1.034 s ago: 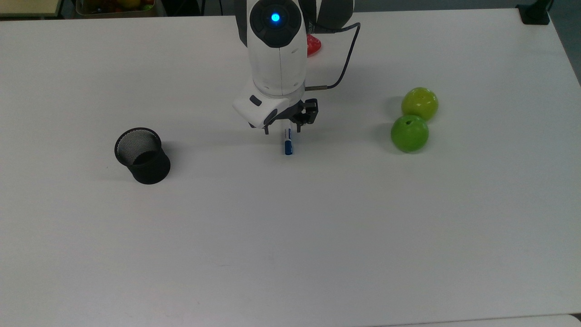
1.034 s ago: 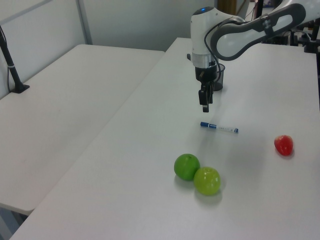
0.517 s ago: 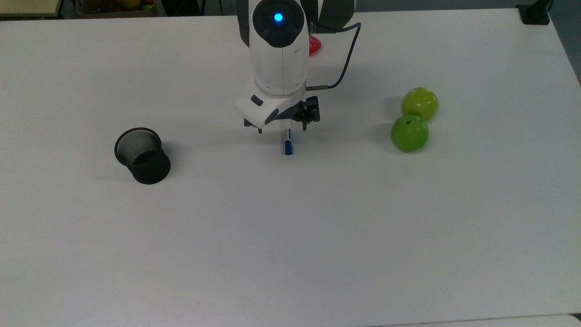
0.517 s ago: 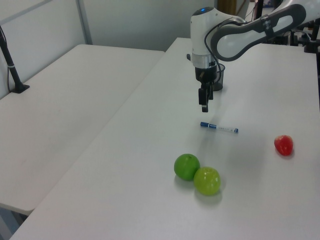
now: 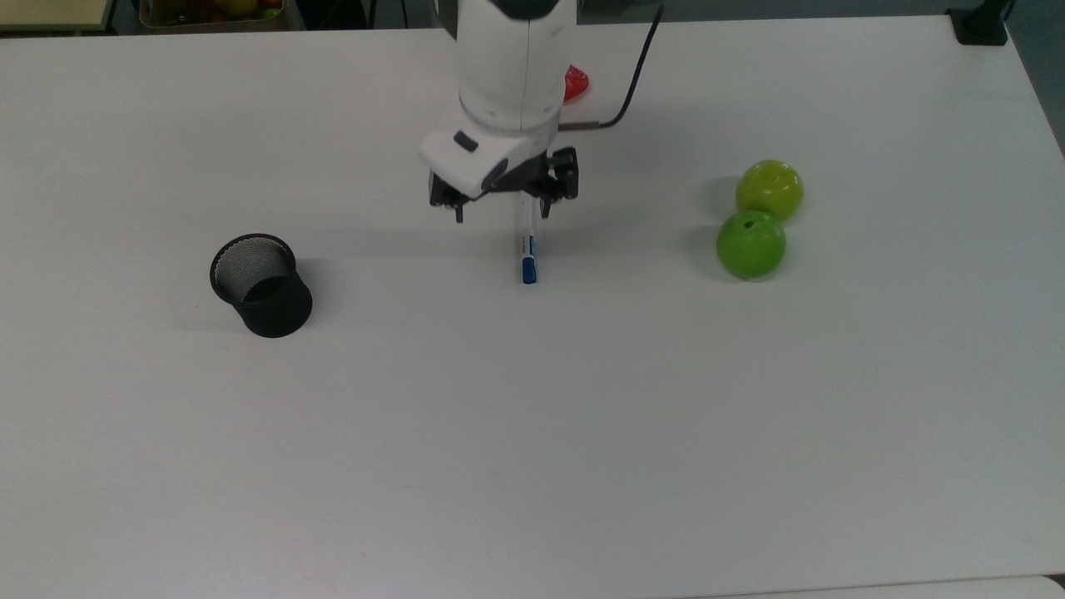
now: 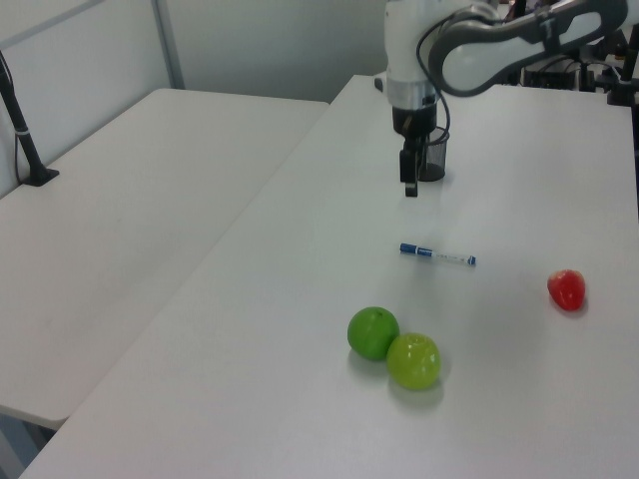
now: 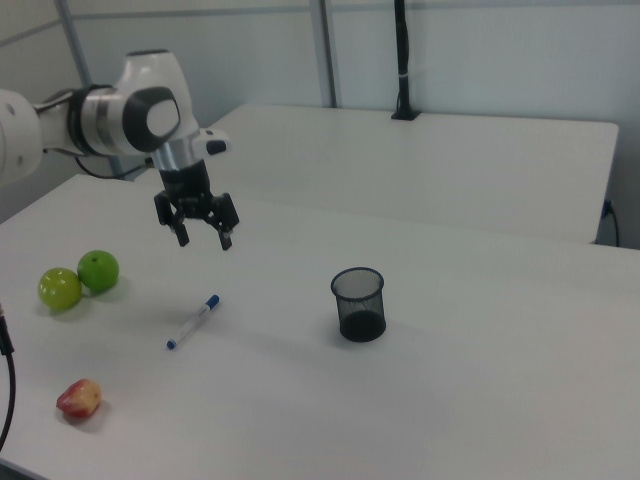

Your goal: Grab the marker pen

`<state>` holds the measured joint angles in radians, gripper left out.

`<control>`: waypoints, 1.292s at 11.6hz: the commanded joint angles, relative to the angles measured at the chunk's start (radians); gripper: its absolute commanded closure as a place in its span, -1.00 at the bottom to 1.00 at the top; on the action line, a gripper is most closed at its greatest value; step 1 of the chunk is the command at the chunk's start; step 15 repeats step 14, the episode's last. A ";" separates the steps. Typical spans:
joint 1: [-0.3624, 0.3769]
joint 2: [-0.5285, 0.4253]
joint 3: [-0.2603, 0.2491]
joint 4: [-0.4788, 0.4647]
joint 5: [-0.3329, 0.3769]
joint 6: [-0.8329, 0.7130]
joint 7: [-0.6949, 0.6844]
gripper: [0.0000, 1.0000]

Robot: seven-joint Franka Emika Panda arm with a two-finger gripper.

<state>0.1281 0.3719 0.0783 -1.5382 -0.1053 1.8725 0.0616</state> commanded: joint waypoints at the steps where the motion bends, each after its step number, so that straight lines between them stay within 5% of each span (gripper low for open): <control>1: 0.015 -0.155 -0.011 -0.020 -0.024 -0.128 0.017 -1.00; 7: -0.012 -0.396 -0.026 -0.082 -0.008 -0.282 0.003 -1.00; 15: -0.028 -0.413 -0.028 -0.071 -0.004 -0.331 0.018 -1.00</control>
